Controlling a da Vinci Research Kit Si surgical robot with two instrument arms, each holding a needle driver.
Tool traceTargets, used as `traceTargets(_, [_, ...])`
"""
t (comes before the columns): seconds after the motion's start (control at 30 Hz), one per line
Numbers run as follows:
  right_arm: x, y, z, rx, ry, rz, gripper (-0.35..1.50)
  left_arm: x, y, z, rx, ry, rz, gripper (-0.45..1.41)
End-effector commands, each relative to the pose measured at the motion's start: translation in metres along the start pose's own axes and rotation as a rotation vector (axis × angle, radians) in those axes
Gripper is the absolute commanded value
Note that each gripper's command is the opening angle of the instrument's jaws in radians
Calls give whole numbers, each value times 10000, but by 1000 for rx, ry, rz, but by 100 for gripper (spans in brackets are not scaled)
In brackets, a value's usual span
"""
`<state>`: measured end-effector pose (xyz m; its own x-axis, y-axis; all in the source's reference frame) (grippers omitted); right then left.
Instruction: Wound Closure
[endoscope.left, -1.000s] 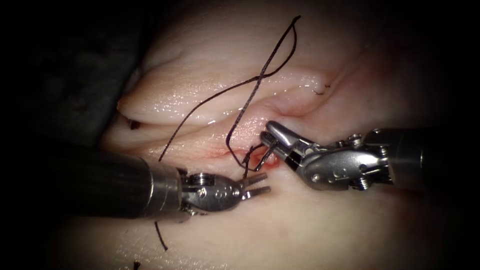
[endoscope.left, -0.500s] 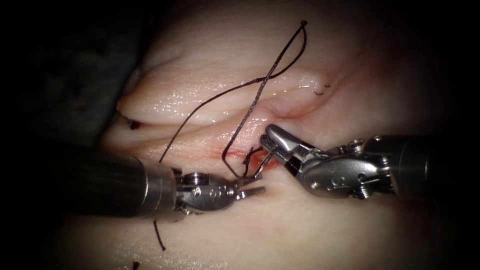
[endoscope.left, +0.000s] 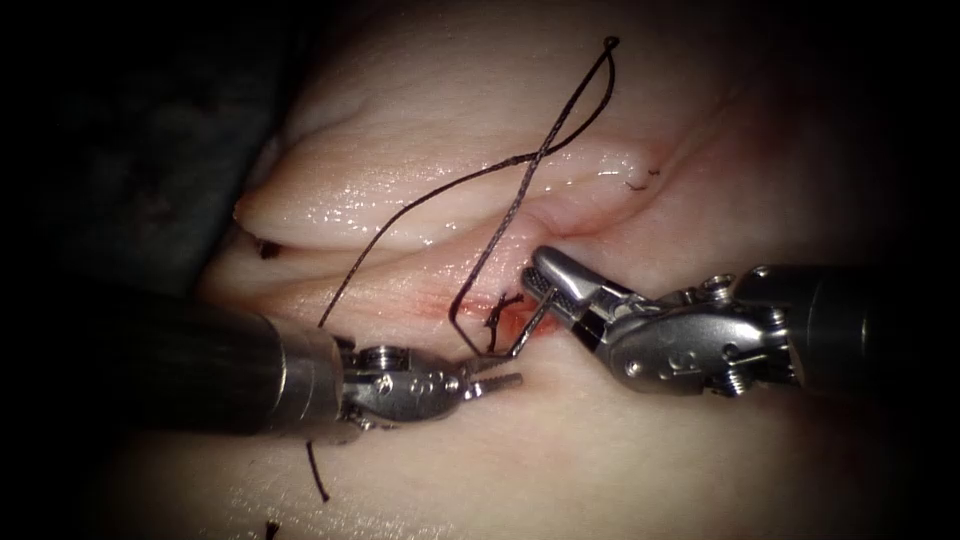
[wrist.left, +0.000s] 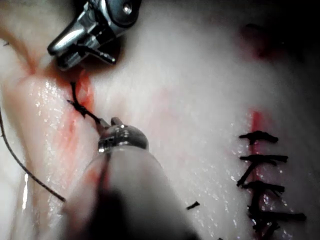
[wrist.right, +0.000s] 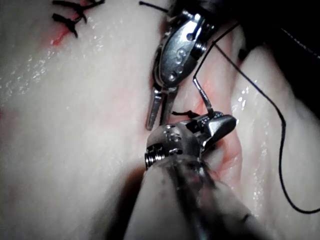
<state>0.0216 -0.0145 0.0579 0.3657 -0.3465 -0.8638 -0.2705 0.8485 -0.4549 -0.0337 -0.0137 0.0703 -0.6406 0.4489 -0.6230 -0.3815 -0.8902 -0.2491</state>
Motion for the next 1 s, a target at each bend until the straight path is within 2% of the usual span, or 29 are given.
traceTargets(0.03, [-15,-1,10,-3,-17,97,-35,-2,5,8,-1,-1,-1,15])
traceTargets(0.07, [-25,5,13,1,-25,185,-35,-2,5,8,-1,-1,-1,15])
traceTargets(0.1, [-25,5,13,1,-25,185,-35,-2,5,8,-1,-1,-1,15])
traceTargets(0.17, [-41,14,19,0,-38,282,-35,-1,6,8,0,-2,-2,15])
traceTargets(0.33, [-58,22,27,30,-38,383,-35,-1,7,8,-1,-5,-2,15])
traceTargets(0.57, [-59,22,27,59,-35,393,-35,-1,8,8,-1,-5,-2,15])
traceTargets(0.63, [-57,22,27,50,-26,335,-35,-1,8,8,-1,-5,-2,15])
traceTargets(0.7, [-49,20,24,7,17,161,-35,-1,8,8,-1,-5,-2,17])
traceTargets(0.77, [-40,19,22,-9,31,62,-35,-1,8,7,-1,-5,-2,17])
traceTargets(0.83, [-36,19,21,-13,34,30,-35,-1,8,7,-1,-5,-2,17])
traceTargets(0.87, [-21,22,17,-31,22,-50,-35,-1,8,7,-1,-5,-2,17])
traceTargets(1.0, [-6,27,15,-48,14,-117,-35,-1,8,7,-2,-5,-3,17])
